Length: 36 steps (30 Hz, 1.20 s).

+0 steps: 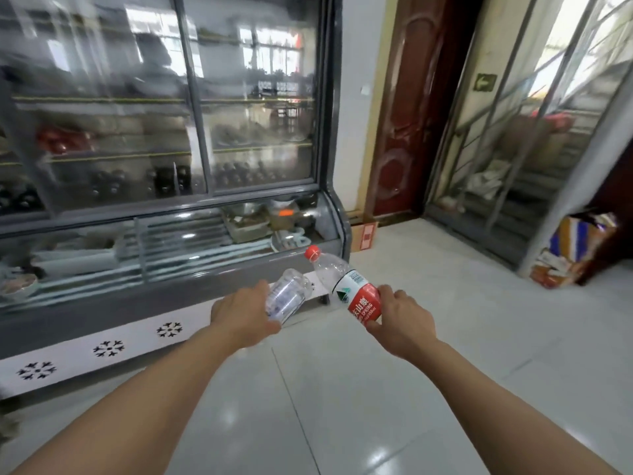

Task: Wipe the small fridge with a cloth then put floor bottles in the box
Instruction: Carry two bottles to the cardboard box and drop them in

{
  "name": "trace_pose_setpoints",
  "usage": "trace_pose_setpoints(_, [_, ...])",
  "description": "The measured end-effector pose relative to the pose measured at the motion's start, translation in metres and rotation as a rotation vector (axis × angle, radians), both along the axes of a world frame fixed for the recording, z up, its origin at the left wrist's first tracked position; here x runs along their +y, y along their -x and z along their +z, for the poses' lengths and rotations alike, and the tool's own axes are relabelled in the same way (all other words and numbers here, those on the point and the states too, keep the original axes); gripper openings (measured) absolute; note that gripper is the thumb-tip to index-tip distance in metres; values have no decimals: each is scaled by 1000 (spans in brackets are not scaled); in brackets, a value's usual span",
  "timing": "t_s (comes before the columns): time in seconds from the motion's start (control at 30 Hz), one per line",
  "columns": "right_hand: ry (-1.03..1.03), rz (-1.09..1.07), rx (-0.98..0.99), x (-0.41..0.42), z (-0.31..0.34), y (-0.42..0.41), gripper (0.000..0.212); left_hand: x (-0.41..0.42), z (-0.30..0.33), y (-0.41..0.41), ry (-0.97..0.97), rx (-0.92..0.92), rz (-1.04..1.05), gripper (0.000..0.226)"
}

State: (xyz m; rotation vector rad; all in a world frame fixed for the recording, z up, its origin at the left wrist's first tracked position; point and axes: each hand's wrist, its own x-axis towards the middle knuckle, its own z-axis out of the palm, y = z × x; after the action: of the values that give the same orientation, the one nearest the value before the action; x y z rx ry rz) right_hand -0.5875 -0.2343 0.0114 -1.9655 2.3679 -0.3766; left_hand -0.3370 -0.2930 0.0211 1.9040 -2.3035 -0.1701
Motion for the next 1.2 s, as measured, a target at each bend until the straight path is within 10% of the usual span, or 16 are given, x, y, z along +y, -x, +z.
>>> trace_pose_setpoints(0.43, [18,-294,-9,18,7,212,58,-41,11,231,42,-92,-312,59])
trace_pose_setpoints(1.2, [-10,-499,-51,-194,-1,586,69,-304,3,629,29,-94,-514,68])
